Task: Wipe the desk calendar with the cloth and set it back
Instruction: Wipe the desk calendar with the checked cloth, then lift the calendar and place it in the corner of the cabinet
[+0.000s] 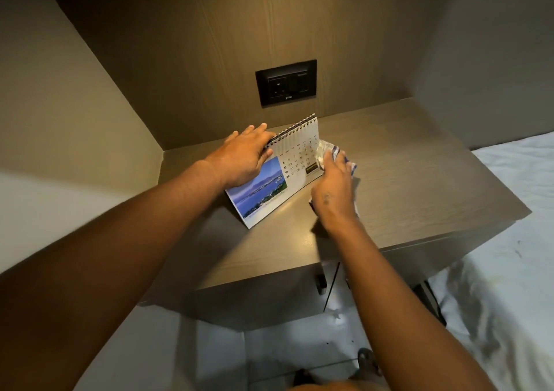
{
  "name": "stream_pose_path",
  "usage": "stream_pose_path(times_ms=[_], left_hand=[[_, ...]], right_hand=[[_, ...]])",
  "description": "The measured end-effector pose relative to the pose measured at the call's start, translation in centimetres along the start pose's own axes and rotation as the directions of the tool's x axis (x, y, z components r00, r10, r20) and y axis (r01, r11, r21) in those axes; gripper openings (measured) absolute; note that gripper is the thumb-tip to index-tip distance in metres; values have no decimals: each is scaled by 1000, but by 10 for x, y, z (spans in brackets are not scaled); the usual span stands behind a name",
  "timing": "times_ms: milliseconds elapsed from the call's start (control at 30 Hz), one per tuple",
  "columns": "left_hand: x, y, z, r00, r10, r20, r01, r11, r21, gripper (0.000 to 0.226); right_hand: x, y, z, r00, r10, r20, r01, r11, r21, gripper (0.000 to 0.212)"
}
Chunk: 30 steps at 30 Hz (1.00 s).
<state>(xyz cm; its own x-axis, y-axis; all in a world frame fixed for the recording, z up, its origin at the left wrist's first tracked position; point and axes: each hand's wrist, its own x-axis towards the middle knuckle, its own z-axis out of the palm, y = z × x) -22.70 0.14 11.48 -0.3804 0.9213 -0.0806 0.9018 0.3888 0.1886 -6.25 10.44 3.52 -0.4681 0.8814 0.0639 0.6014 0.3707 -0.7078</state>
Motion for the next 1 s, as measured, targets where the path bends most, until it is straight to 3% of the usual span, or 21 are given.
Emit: stream_pose_path(times_ms=[100,200,267,367,467,533,600,700,767,800,900,1000], left_hand=[[-2,2,-3,1000,-16,-4,16,1000,-24,52],[-6,1,0,1000,-25,-3,25,999,-24,53],[-5,0,1,1000,-22,-8,22,1000,-15,54],[-1,0,3,1000,-12,2,12,1000,17,55],[-2,0,8,1000,6,14,-8,991,134,65],[-7,-1,2,995,11,-98,9,979,205,74],[-13,0,-6,960,-33,-279,76,987,144,79],[-31,4,-10,793,-372,-482,348,927,-141,77],[-46,2,-6,674,-609,-418,549,792,-267,74],[-54,3,-1,656,-674,-340,608,739,-291,74],[-66,4,16,664,-728,-169,645,673,-363,72],[-61,-3,24,635,-749,-190,630,644,-433,67]], right_hand=[[-4,13,-7,994,-49,99,73,966,-247,61],[-23,34,8,964,-81,254,195,862,-468,62],[-28,41,18,957,-100,274,237,813,-532,62],[-25,43,23,949,-42,312,208,827,-522,64],[-18,42,16,936,50,349,105,906,-411,74],[-5,30,3,963,20,269,50,967,-250,76],[14,13,-12,984,4,177,8,998,-67,74],[44,-9,-29,976,59,208,-89,987,136,72],[61,-24,-33,958,78,275,-147,959,241,63],[67,-30,-33,950,92,299,-183,938,294,59],[75,-48,-31,920,171,352,-298,890,346,65],[80,-56,-23,905,205,374,-346,866,361,79]])
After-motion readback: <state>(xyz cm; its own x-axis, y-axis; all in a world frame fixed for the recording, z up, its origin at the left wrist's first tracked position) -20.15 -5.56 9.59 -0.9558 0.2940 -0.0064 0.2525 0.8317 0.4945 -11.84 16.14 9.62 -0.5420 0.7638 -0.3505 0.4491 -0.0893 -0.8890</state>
